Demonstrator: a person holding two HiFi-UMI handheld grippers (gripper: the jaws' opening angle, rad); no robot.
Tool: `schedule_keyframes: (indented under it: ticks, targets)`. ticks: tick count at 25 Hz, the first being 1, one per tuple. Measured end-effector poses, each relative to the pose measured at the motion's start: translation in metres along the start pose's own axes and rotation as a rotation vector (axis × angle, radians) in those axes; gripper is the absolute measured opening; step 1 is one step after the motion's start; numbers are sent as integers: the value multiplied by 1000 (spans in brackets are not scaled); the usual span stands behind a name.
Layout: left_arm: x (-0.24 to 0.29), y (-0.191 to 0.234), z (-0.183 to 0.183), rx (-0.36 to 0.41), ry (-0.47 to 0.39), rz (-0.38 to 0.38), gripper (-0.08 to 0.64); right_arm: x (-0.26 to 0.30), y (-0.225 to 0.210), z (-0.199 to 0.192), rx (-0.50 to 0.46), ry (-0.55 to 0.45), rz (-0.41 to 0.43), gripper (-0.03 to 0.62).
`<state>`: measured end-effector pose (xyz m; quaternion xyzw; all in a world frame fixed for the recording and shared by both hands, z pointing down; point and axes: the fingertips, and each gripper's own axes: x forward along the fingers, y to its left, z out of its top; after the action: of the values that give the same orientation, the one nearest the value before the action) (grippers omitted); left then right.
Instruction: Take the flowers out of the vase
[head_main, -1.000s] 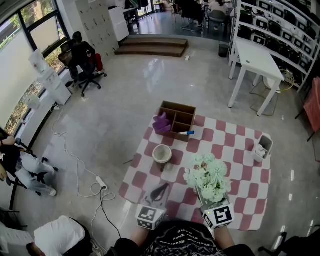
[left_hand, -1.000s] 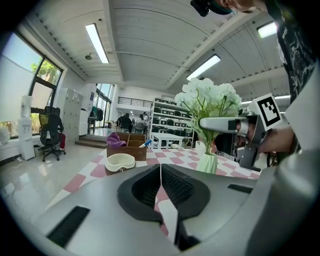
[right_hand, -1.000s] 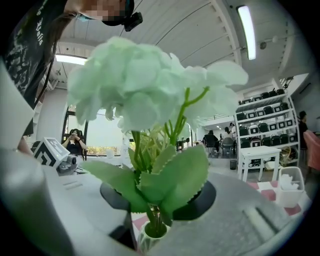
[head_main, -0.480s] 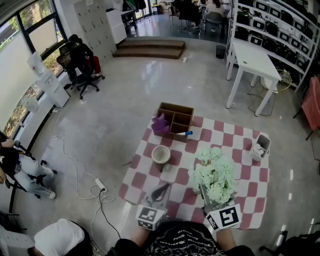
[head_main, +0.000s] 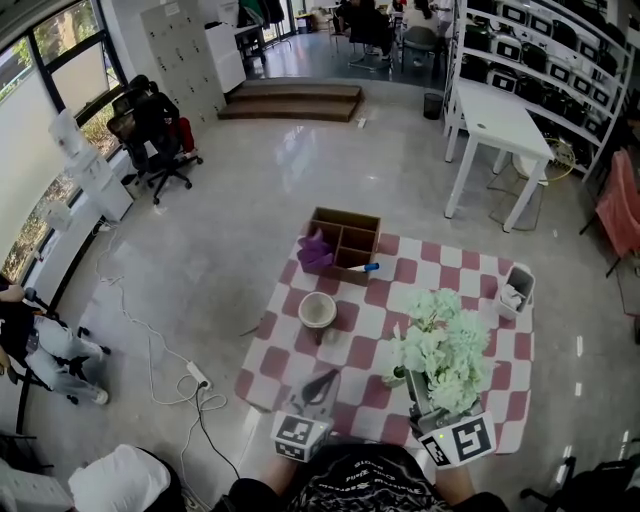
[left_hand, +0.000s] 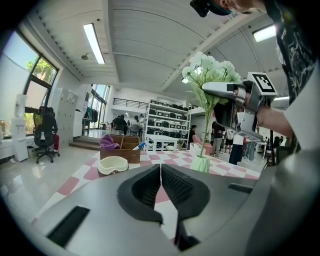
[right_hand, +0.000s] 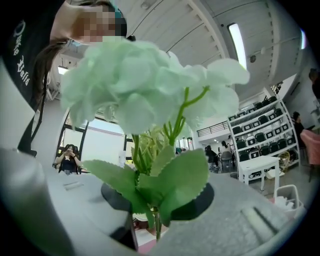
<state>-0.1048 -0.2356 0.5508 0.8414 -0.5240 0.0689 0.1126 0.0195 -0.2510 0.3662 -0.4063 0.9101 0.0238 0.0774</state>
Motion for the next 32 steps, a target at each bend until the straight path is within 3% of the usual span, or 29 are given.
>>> schedule_keyframes:
  ticks: [20,32]
  targets:
    - [5,-16,-1,3,2,-62,14,-22,-22,54,63,-94,-63,107]
    - [19,-36,-2,6,6,-119,14,-59,-58,30,76,45,-215,100]
